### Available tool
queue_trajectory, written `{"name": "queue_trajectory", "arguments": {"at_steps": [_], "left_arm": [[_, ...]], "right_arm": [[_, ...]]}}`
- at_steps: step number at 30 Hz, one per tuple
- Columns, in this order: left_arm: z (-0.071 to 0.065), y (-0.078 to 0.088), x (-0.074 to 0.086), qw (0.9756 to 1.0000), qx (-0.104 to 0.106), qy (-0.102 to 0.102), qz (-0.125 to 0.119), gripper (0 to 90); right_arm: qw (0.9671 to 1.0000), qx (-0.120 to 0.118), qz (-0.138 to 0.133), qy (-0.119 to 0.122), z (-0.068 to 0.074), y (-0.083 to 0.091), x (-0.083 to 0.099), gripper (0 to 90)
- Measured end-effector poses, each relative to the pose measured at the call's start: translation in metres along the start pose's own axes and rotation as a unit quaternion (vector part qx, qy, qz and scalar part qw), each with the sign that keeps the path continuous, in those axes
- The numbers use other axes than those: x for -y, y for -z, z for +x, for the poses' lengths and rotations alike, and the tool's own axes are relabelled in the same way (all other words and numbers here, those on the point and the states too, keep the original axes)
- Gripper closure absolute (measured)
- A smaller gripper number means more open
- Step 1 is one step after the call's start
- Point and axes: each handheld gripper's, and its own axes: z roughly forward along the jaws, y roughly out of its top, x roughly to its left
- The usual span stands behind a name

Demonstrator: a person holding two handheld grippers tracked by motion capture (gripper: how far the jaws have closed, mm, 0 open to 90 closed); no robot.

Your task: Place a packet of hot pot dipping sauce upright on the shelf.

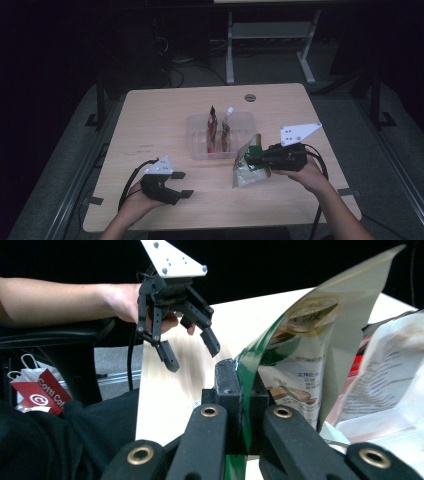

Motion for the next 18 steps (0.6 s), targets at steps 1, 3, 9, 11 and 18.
{"name": "queue_trajectory", "arguments": {"at_steps": [1, 3, 9, 11, 18], "left_arm": [[0.000, 0.000, 0.000, 1.0000, 0.000, 0.000, 0.000, 28.6], [0.001, -0.002, 0.000, 1.0000, 0.002, -0.001, 0.007, 28.3], [0.001, -0.004, 0.001, 1.0000, 0.004, 0.004, 0.004, 28.1], [0.002, -0.005, 0.000, 1.0000, 0.003, -0.002, 0.003, 28.1], [0.004, -0.005, 0.000, 1.0000, 0.004, -0.003, 0.007, 28.1]], "right_arm": [[1.0000, 0.000, 0.000, 0.000, 0.000, 0.000, 0.000, 89.9], [1.0000, 0.009, -0.002, 0.000, -0.003, 0.003, -0.003, 89.9], [0.9996, 0.027, -0.003, 0.000, -0.013, 0.008, -0.006, 89.9], [0.9994, 0.033, -0.005, 0.001, -0.017, 0.010, -0.008, 89.8], [0.9981, 0.059, -0.016, -0.001, -0.032, 0.019, -0.016, 89.9]]}}
